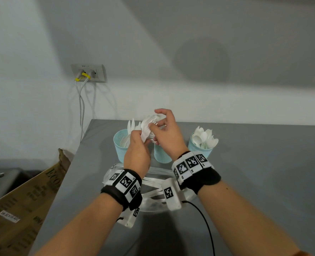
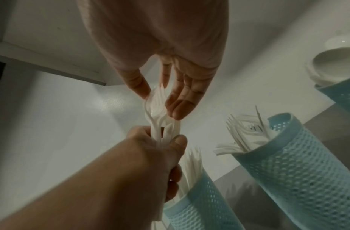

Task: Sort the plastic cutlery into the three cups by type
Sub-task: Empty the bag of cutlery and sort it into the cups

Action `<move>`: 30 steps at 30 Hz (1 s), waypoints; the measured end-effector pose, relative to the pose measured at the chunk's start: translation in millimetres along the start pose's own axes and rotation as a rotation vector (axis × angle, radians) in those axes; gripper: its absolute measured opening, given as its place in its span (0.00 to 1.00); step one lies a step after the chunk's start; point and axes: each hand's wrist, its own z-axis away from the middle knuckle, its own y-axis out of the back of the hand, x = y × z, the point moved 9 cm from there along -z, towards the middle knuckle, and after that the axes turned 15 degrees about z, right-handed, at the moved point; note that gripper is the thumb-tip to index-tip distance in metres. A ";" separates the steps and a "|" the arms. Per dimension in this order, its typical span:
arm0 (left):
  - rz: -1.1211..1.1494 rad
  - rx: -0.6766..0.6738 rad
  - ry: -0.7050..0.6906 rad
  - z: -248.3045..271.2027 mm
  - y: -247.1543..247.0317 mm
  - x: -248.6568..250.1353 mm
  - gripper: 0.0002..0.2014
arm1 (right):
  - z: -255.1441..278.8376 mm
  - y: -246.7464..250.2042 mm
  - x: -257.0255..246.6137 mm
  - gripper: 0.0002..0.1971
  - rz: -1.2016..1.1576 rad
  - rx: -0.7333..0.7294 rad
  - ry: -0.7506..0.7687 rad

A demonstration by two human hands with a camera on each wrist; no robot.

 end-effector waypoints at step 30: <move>0.735 -0.159 0.391 -5.1 -28.3 -14.9 0.27 | -2.1 -13.2 31.7 0.19 0.012 -0.232 -0.094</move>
